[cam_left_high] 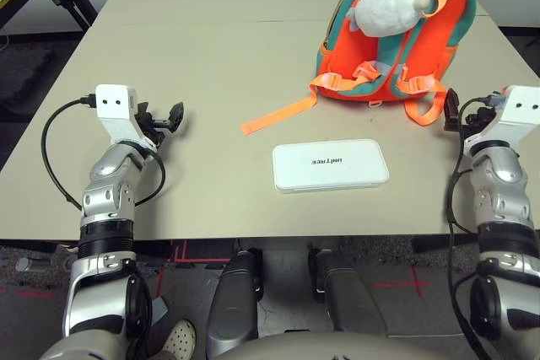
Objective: Put the pencil case into the backpack and zip it.
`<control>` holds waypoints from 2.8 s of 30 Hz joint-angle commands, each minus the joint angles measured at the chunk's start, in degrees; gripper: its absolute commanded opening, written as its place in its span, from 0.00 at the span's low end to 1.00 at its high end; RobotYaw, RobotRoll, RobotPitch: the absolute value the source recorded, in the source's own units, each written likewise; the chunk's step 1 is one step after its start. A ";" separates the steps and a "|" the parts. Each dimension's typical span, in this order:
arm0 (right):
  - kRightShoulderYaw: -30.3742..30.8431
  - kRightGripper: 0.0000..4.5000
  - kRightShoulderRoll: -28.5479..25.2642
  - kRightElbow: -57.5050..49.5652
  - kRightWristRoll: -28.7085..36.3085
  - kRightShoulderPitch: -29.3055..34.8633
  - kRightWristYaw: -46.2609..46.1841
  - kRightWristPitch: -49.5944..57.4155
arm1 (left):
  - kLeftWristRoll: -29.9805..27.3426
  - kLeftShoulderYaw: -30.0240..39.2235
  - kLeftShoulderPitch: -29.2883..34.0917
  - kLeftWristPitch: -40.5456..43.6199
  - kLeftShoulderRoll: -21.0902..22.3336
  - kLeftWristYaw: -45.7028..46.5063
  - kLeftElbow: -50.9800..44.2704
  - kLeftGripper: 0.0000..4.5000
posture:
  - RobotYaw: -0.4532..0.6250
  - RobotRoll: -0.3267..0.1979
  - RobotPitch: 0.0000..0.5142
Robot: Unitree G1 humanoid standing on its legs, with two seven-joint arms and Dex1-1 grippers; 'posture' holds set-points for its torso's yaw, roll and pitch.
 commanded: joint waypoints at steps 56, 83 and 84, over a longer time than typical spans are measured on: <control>4.48 1.00 -7.78 -18.63 -5.04 8.54 6.46 18.49 | -51.09 0.62 -5.62 78.90 0.22 4.24 -9.64 1.00 | 0.34 0.62 0.41; 16.45 0.42 -21.38 -30.85 -7.77 13.83 32.03 30.54 | -51.96 -1.98 -8.33 78.90 -3.74 5.30 -1.28 1.00 | 0.31 0.62 0.41; 16.78 0.34 -21.55 -31.46 -7.63 13.97 32.84 31.18 | -51.93 -1.95 -8.23 78.90 -3.68 5.33 -1.16 1.00 | 0.31 0.62 0.41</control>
